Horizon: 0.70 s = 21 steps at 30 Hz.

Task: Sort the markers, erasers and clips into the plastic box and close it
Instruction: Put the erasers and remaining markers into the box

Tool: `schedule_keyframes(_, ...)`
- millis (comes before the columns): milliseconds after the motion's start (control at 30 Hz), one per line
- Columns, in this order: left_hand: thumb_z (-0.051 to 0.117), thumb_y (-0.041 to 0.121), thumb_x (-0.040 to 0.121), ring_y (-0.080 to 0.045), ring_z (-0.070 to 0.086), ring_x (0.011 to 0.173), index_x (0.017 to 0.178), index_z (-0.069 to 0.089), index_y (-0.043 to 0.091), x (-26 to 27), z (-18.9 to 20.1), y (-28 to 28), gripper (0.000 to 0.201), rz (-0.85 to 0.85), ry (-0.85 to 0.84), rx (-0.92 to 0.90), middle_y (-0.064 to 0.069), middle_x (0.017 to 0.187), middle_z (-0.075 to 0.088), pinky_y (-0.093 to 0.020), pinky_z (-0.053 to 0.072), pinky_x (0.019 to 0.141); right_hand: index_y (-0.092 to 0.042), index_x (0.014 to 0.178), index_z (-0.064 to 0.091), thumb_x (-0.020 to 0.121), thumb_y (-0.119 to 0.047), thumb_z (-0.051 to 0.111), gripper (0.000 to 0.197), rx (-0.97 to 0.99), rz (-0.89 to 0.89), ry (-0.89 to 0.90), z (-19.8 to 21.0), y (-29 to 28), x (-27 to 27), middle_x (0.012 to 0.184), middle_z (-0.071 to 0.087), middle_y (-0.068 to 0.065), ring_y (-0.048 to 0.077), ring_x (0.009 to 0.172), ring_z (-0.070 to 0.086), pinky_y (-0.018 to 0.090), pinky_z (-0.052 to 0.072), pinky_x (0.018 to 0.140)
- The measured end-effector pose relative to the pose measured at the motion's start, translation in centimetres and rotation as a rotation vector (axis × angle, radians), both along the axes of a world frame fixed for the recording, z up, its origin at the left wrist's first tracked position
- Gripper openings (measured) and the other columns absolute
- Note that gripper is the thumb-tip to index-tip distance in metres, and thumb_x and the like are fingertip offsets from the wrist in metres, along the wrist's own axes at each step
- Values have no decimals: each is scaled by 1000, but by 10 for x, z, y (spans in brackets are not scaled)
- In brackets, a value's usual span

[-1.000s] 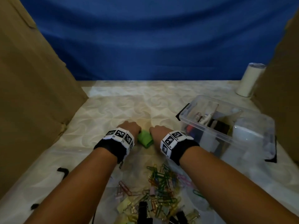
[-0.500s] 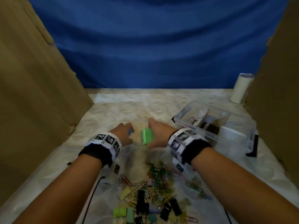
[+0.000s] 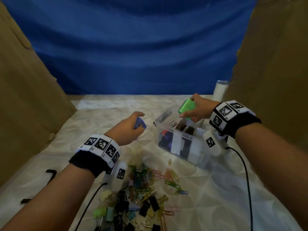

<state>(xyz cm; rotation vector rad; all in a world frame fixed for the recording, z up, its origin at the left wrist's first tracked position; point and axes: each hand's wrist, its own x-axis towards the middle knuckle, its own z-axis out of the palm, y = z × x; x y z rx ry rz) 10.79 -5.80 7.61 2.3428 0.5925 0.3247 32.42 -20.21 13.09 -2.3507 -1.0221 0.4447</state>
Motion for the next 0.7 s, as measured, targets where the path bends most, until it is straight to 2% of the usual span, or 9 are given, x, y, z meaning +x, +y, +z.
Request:
schedule_keyframes(33,47,21,96,-11,59,76,139,33,21,2,2,-5,45,-9,-14,-21,12,91,57,-12,45,59,-12,131,30,74,-31,79,77,-8,-15,22,-4,-1,4,90,58,8,19,61,63,32,57,62)
schedule_keyframes(100,48,20,96,-16,59,91,139,35,23,8,6,-13,45,-31,-45,-66,1,109,59,-18,48,69,-14,128,33,73,-28,80,73,-9,-29,57,-9,-2,9,98,60,12,23,68,67,39,60,70)
schedule_keyframes(167,47,18,95,-17,58,98,139,37,23,19,7,-20,45,-66,-83,-107,-5,121,58,-18,48,71,-15,119,37,71,-27,82,67,27,-15,90,-12,-1,12,105,62,16,25,74,69,43,60,75)
schedule_keyframes(333,48,20,94,-17,54,115,143,35,24,50,6,-41,51,-140,-116,-172,-2,136,50,-26,43,92,-17,113,37,67,-26,85,67,46,2,81,-12,3,10,98,62,10,27,85,70,45,59,79)
schedule_keyframes(433,50,21,94,-14,55,111,142,36,21,60,-3,-44,50,-95,-122,-183,-3,133,52,-20,42,86,-18,115,38,67,-36,84,69,-101,6,-114,-12,2,9,102,62,8,25,88,66,39,58,76)
schedule_keyframes(500,54,21,92,-17,58,106,140,38,19,63,-9,-40,50,-31,-155,-219,-8,128,57,-21,43,83,-15,117,39,72,-38,80,65,-197,13,-266,-15,2,7,101,58,8,25,87,59,35,47,71)
schedule_keyframes(567,55,22,93,-22,60,111,142,36,17,67,-15,-34,53,41,-194,-241,-11,128,58,-25,45,88,-9,118,41,81,-30,73,53,-242,21,-368,-20,2,6,108,59,15,30,92,56,33,42,72)
schedule_keyframes(633,52,22,95,-24,58,116,144,33,17,71,-19,-30,53,81,-235,-274,-13,131,56,-31,46,97,-6,119,43,89,-20,61,38,-278,14,-445,-23,3,4,115,59,20,34,98,58,35,42,75)
schedule_keyframes(700,49,22,97,-23,56,118,145,30,18,75,-22,-29,52,85,-257,-282,-14,133,54,-35,43,103,-6,117,46,92,-16,53,28,-312,24,-527,-25,3,2,117,59,20,36,102,60,35,43,74)
